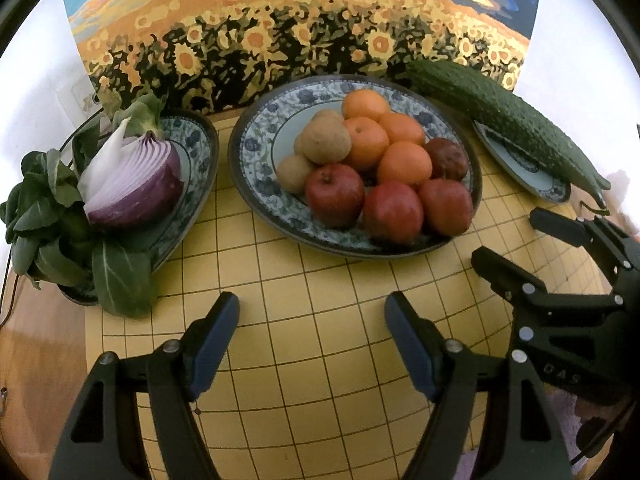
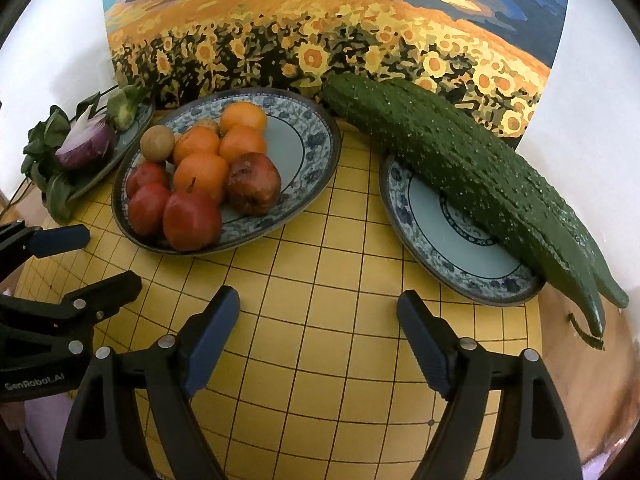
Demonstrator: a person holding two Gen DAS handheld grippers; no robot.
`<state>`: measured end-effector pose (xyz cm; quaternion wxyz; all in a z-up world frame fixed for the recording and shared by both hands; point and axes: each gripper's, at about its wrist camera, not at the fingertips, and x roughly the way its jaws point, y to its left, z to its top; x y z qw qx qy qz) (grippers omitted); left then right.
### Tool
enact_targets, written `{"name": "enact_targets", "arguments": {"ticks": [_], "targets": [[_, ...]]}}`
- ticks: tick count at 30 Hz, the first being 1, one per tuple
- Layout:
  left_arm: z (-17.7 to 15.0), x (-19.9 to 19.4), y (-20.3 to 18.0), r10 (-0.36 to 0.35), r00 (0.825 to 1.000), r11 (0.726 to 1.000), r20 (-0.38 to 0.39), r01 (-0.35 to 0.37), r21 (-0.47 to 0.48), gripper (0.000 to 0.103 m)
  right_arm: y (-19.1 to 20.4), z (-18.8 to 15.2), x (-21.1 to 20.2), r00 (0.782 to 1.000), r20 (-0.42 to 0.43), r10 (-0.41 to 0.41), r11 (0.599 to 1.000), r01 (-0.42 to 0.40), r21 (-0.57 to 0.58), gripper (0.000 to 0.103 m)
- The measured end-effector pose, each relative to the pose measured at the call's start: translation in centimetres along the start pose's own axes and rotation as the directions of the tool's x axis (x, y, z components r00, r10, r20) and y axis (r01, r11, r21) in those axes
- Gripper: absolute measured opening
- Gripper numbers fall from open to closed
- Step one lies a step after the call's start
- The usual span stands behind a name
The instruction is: Organize fruits
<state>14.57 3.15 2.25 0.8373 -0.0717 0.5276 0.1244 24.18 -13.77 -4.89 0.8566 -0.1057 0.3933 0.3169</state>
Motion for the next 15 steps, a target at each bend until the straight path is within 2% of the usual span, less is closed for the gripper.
{"name": "enact_targets", "arguments": {"ticks": [15], "targets": [[0.08, 0.11, 0.05, 0.003, 1.000, 1.000, 0.030, -0.002, -0.008, 0.080, -0.02, 0.16, 0.17, 1.000, 0.020, 0.002, 1.000, -0.002, -0.001, 0.083]]}}
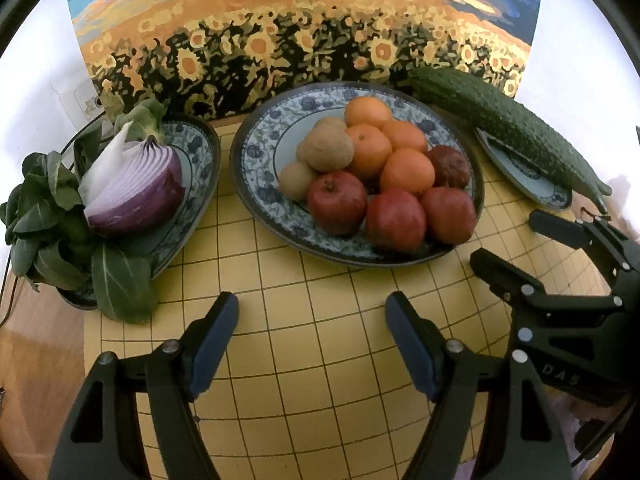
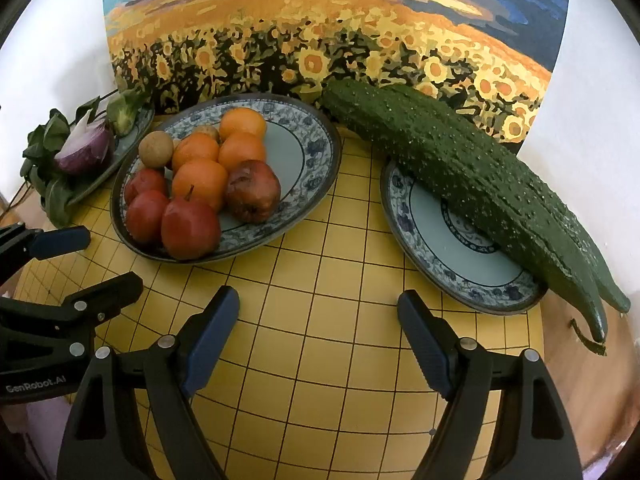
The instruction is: Organize fruits
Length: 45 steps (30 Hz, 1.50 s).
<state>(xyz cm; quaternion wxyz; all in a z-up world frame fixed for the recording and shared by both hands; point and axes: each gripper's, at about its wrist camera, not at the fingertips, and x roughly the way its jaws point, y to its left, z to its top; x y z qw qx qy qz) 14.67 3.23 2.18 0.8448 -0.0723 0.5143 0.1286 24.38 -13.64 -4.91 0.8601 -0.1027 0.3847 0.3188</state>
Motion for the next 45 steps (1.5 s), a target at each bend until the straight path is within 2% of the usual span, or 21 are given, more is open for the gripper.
{"name": "enact_targets", "arguments": {"ticks": [30, 45], "targets": [[-1.1, -0.2, 0.0, 0.008, 0.993, 1.000, 0.116, -0.008, -0.001, 0.081, 0.0, -0.5, -0.4, 0.999, 0.050, 0.000, 1.000, 0.000, 0.007, 0.083], [-0.9, 0.1, 0.2, 0.027, 0.991, 0.999, 0.130, -0.022, -0.046, 0.087, -0.2, -0.4, -0.3, 0.999, 0.049, 0.002, 1.000, -0.003, 0.027, 0.084]]}}
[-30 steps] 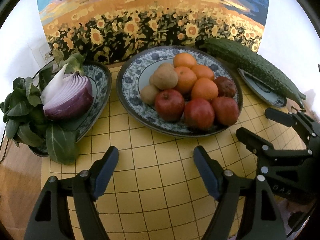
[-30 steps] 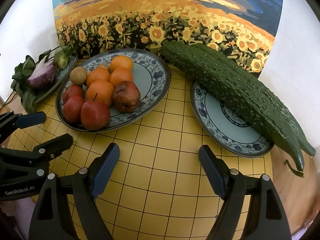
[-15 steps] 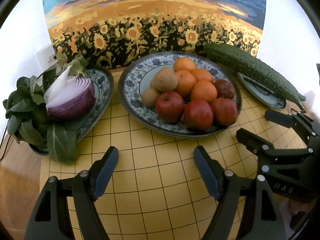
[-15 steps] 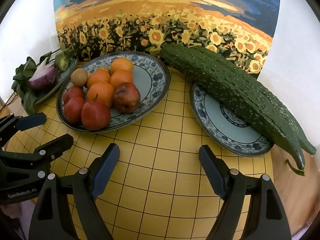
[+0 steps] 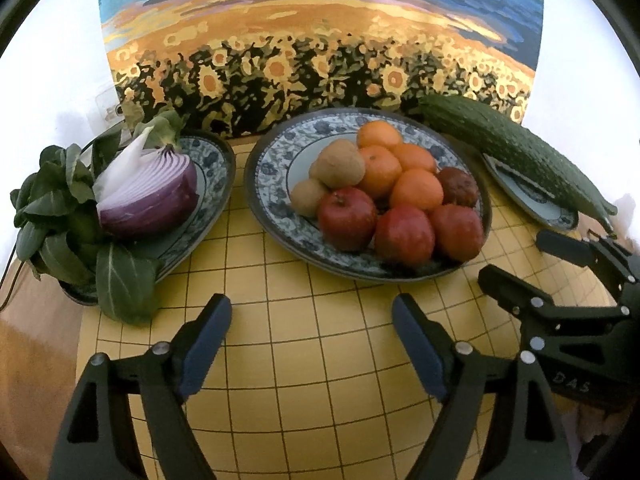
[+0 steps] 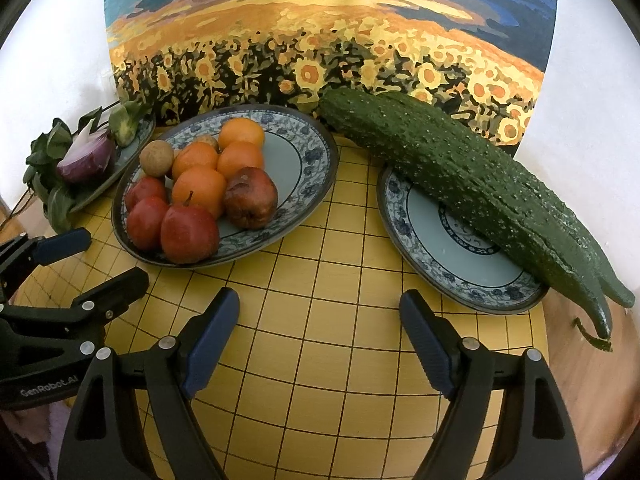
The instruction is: Organize fruits
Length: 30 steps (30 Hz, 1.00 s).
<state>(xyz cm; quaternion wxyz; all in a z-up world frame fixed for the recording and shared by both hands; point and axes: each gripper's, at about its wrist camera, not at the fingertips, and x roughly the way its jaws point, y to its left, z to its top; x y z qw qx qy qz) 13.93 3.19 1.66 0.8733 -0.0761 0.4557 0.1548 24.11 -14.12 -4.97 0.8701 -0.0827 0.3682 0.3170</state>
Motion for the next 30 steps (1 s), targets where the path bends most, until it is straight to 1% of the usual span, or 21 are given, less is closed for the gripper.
{"name": "enact_targets", "arguments": {"ticks": [15, 23, 26, 30], "targets": [[0.09, 0.15, 0.44, 0.027, 1.000, 0.999, -0.010, -0.027, -0.037, 0.096, -0.05, -0.05, -0.04, 1.000, 0.001, -0.002, 1.000, 0.002, 0.012, 0.085], [-0.09, 0.31, 0.44, 0.031, 0.999, 0.998, -0.014, -0.032, -0.051, 0.099, -0.11, -0.02, -0.04, 1.000, 0.001, -0.001, 1.000, 0.001, 0.012, 0.085], [-0.09, 0.49, 0.74, 0.031, 0.999, 0.997, -0.023, -0.033, -0.069, 0.103, -0.10, -0.03, -0.08, 1.000, 0.001, -0.002, 1.000, 0.002, 0.016, 0.085], [-0.05, 0.51, 0.73, 0.033, 0.999, 0.997, -0.025, -0.034, -0.070, 0.103, -0.07, -0.03, -0.08, 1.000, 0.001, -0.005, 1.000, 0.005, 0.015, 0.085]]}}
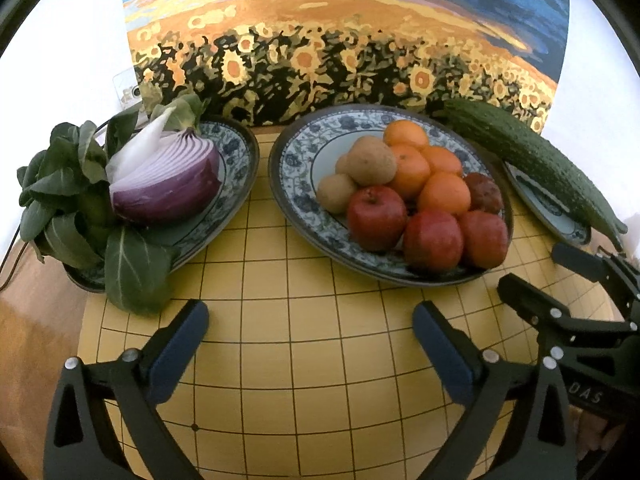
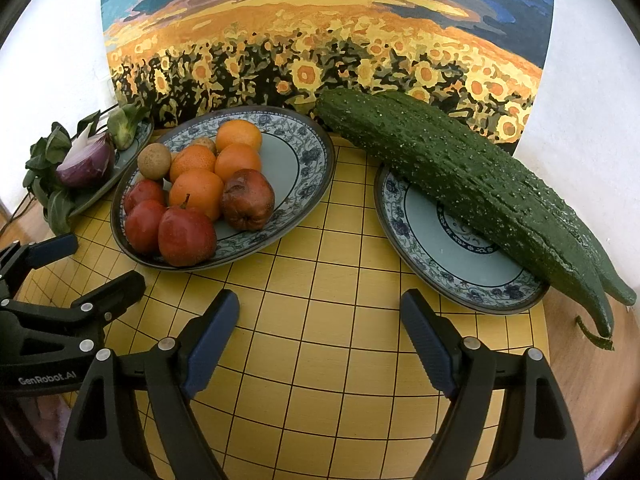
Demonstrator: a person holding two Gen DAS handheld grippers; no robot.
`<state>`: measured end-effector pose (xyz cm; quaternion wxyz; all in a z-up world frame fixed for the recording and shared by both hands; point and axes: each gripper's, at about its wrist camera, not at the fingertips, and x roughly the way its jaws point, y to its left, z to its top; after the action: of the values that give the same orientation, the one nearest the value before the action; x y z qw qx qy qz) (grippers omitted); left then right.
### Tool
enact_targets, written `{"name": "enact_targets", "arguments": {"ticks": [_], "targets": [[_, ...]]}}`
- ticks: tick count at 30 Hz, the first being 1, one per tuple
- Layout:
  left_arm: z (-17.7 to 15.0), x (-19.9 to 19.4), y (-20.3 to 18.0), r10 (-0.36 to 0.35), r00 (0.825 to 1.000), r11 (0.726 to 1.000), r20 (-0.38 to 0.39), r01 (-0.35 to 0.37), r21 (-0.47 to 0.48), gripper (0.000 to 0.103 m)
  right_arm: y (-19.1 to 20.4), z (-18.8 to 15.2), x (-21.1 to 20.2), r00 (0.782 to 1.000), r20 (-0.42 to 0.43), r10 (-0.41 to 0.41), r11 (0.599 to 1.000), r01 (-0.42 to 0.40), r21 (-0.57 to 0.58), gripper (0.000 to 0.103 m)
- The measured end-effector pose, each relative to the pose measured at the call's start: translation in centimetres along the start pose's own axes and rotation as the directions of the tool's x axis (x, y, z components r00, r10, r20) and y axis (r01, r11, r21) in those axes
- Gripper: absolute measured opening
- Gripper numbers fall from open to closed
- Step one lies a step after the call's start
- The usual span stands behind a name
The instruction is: Organize fruits
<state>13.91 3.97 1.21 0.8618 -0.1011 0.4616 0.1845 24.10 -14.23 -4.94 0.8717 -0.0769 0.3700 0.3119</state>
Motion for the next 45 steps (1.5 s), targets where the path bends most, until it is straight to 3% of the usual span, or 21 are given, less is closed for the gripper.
{"name": "enact_targets", "arguments": {"ticks": [45], "targets": [[0.02, -0.01, 0.15, 0.008, 1.000, 1.000, 0.002, -0.008, -0.016, 0.103, 0.09, 0.05, 0.17, 1.000, -0.003, -0.004, 1.000, 0.004, -0.003, 0.089]]}}
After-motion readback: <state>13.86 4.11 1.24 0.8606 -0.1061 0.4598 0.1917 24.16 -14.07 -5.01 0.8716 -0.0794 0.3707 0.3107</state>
